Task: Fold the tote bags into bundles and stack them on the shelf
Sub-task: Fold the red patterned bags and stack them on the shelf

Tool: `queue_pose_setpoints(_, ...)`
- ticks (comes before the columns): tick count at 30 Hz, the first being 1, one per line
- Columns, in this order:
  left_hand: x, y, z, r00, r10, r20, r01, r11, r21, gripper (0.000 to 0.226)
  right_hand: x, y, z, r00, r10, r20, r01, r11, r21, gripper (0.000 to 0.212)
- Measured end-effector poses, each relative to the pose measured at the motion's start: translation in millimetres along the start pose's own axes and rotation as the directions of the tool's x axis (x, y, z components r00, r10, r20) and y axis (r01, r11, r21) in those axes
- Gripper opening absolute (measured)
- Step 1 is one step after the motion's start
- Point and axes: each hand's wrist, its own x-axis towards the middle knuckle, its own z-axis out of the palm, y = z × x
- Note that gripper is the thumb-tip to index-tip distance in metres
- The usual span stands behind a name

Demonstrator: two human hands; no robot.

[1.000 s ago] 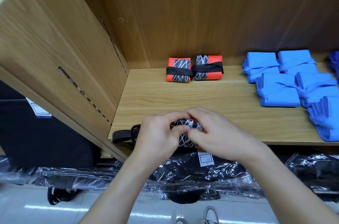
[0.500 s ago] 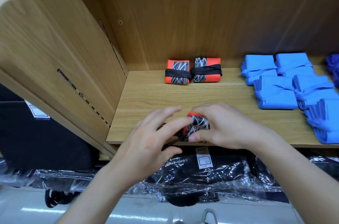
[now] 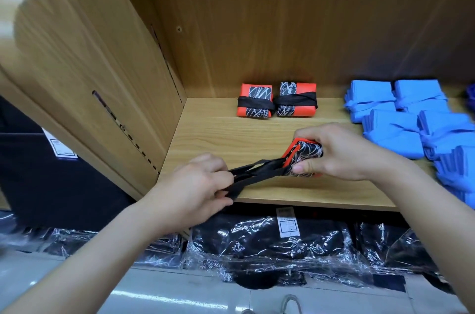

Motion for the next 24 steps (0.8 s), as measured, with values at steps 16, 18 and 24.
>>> queue_pose_setpoints(16,47.6,11.5,-2.7,0.644,-0.733,0.219,0.672,0.404,-0.621,0.022,0.0,-5.0,13.6,0.977,-0.105,-0.187,0.045,0.953,-0.3,0.033)
queue_pose_setpoints(18,52.0,7.1,-2.0,0.649,-0.749,0.134,0.681,0.493,-0.541,0.019,-1.4,-6.5,15.1,0.975,-0.106,-0.197,0.032,0.938,-0.345,0.037)
queue_pose_setpoints(24,46.8,9.9,-11.5,0.815,-0.554,-0.173,0.412,0.762,-0.499,0.047,-5.4,-2.1,25.6,0.966,0.066,-0.251,-0.12,0.971,-0.205,0.051)
